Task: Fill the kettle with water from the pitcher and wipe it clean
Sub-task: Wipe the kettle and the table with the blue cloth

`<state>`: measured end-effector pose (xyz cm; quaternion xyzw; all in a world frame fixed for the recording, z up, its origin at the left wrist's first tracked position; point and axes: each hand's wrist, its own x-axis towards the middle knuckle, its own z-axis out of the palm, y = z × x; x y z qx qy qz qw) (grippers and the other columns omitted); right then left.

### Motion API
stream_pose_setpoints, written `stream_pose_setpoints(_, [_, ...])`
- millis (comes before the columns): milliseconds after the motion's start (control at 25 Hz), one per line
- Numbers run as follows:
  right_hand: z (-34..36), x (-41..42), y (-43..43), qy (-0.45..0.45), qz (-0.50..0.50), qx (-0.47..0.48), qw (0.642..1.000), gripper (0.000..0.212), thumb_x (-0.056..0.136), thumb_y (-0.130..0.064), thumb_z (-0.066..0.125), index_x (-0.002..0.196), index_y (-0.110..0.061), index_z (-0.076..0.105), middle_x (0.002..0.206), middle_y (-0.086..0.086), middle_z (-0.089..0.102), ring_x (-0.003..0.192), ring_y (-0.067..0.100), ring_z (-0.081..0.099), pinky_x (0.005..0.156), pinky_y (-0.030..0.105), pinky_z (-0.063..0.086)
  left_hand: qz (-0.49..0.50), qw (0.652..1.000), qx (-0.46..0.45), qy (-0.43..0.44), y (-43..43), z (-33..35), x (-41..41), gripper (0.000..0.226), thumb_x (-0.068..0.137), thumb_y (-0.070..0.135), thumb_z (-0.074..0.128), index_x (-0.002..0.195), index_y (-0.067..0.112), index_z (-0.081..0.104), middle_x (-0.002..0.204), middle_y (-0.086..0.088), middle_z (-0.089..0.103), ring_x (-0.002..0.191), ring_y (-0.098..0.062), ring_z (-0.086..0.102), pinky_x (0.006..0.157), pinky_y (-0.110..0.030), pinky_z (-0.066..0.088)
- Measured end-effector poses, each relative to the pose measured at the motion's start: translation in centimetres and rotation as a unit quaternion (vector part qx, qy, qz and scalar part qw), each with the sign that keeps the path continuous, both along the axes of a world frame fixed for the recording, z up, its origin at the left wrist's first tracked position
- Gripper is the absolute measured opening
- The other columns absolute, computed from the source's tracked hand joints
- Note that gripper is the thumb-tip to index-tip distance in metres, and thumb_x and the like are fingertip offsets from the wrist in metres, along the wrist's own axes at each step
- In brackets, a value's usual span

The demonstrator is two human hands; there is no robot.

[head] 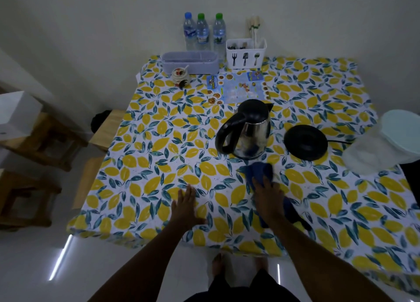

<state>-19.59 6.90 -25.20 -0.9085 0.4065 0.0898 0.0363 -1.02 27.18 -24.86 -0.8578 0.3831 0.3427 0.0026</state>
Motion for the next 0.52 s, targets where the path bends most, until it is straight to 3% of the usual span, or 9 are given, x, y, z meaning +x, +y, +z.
stream_pose_setpoints(120, [-0.8, -0.8, 5.8, 0.026, 0.148, 0.046, 0.988, 0.068, 0.063, -0.032, 0.08, 0.126, -0.029, 0.055, 0.122, 0.01, 0.064, 0.094, 0.041, 0.063, 0.066, 0.05, 0.055, 0.0, 1.0, -0.003, -0.005, -0.2, -0.2, -0.2, 0.128, 0.067, 0.065, 0.07, 0.149, 0.012, -0.013, 0.158, -0.007, -0.023, 0.144, -0.036, -0.018, 0.114, -0.06, 0.007])
stream_pose_setpoints(280, [-1.2, -5.7, 5.9, 0.078, 0.242, 0.06, 0.965, 0.068, 0.067, -0.037, 0.076, 0.129, -0.034, 0.048, 0.126, 0.003, 0.062, 0.102, 0.035, 0.055, 0.069, 0.049, 0.055, 0.003, 1.0, 0.009, -0.013, -0.4, -0.7, -0.1, 0.128, 0.068, 0.066, 0.069, 0.149, 0.012, -0.014, 0.158, -0.006, -0.024, 0.144, -0.036, -0.017, 0.115, -0.059, 0.009])
stream_pose_setpoints(360, [-1.4, -7.7, 2.4, 0.086, 0.187, 0.057, 0.977, 0.067, 0.072, -0.031, 0.071, 0.134, -0.032, 0.045, 0.129, 0.008, 0.059, 0.104, 0.039, 0.055, 0.071, 0.051, 0.055, 0.001, 1.0, 0.015, -0.017, -0.4, -0.6, -0.2, 0.129, 0.068, 0.065, 0.07, 0.148, 0.011, -0.016, 0.157, -0.007, -0.025, 0.144, -0.036, -0.018, 0.114, -0.059, 0.009])
stream_pose_setpoints(520, [0.0, -8.4, -5.8, 0.078, -0.048, 0.003, 0.996, 0.065, 0.081, -0.025, 0.067, 0.14, -0.026, 0.039, 0.14, 0.016, 0.047, 0.108, 0.045, 0.053, 0.077, 0.052, 0.053, 0.004, 0.999, 0.036, -0.012, -1.0, -0.3, -0.5, 0.127, 0.071, 0.059, 0.072, 0.148, 0.01, -0.016, 0.157, -0.009, -0.025, 0.144, -0.038, -0.016, 0.114, -0.058, 0.013])
